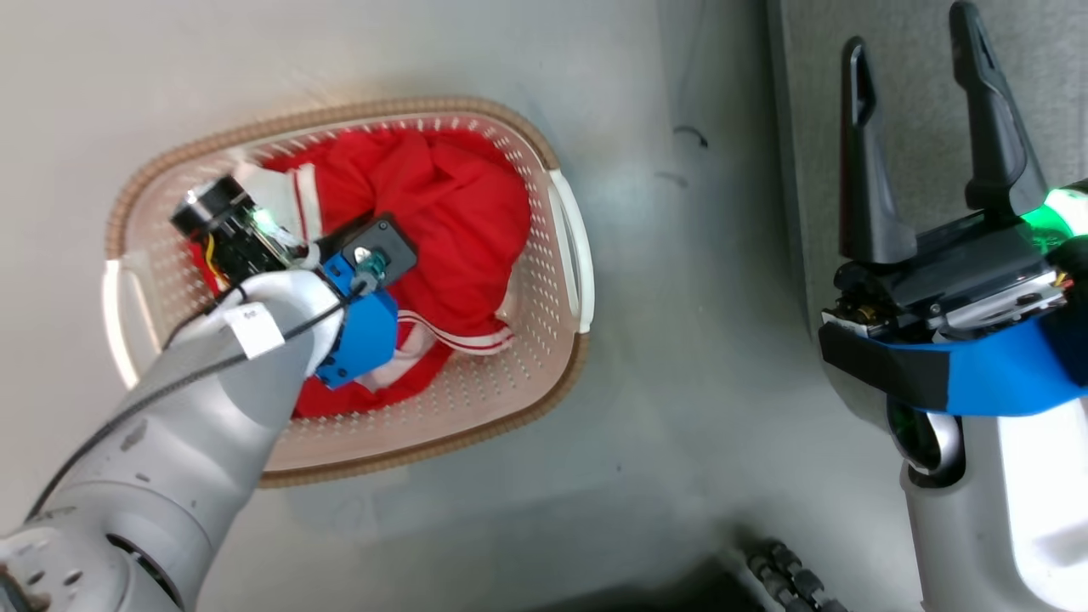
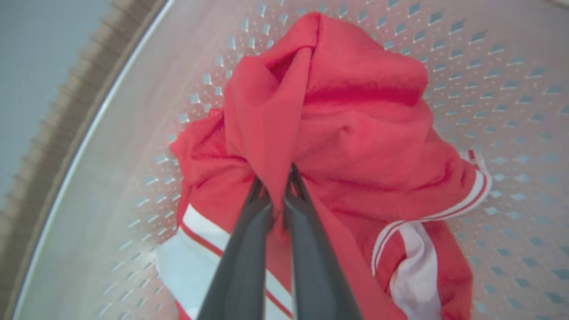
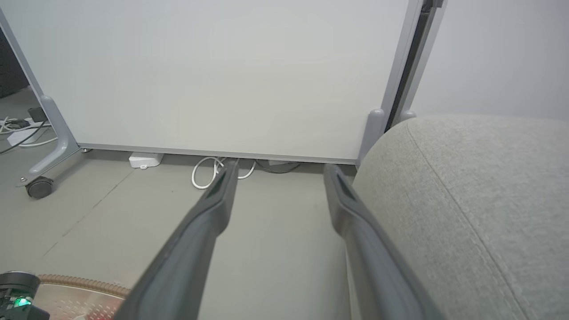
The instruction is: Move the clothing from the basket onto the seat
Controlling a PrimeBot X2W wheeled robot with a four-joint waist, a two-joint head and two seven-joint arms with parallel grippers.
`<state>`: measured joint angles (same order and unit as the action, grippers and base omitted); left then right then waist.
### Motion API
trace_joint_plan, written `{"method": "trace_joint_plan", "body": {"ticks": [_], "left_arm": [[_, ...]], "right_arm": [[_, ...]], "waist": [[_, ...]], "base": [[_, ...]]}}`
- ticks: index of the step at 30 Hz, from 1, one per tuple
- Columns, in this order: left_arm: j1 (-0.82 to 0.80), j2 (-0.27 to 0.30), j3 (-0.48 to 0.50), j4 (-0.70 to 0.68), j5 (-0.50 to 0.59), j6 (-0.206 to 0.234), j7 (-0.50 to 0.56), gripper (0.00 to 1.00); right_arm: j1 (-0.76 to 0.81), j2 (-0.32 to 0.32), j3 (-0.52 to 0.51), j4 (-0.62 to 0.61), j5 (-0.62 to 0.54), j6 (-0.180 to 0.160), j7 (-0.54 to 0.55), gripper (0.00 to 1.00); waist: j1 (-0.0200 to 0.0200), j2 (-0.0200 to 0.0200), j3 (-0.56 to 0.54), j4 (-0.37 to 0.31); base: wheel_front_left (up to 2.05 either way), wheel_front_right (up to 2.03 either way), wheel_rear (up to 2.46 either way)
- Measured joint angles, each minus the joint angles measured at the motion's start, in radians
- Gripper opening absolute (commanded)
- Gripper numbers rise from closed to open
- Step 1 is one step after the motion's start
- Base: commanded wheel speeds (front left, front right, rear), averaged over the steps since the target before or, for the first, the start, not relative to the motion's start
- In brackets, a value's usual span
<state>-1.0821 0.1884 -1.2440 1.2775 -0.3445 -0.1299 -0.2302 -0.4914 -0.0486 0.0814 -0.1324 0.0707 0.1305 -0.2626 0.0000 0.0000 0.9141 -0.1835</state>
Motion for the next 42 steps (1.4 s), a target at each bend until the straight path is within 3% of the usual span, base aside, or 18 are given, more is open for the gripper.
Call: {"method": "trace_joint_plan", "body": {"ticks": [7, 14, 25, 42], "left_arm": [[0.05, -0.014, 0.016, -0.056, -0.035, 0.0, -0.03, 0.0], [0.129, 0.008, 0.077, -0.211, -0.043, 0.024, -0.031, 0.0], [0.284, 0.062, 0.293, -0.419, -0.069, 0.05, -0.032, 0.0], [0.41, 0.063, 0.593, -0.645, -0.044, 0.016, -0.031, 0.0]], "right_arm": [[0.019, 0.0, -0.008, 0.032, -0.007, 0.0, 0.0, 1.0], [0.061, 0.0, -0.02, 0.068, -0.016, 0.0, 0.0, 1.0], [0.141, 0.0, -0.027, 0.119, -0.016, 0.0, 0.0, 1.0], [0.269, 0.0, -0.038, 0.177, -0.015, 0.0, 0.0, 1.0]], "waist": [[0.0, 0.0, -0.1, 0.023], [-0.0001, 0.0, -0.215, 0.05], [-0.0002, 0.0001, -0.424, 0.087], [-0.0003, 0.0001, -0.688, 0.126]], "base": [[0.0, 0.0, 0.0], [0.0, 0.0, 0.0], [0.0, 0.0, 0.0], [0.0, 0.0, 0.0]]}}
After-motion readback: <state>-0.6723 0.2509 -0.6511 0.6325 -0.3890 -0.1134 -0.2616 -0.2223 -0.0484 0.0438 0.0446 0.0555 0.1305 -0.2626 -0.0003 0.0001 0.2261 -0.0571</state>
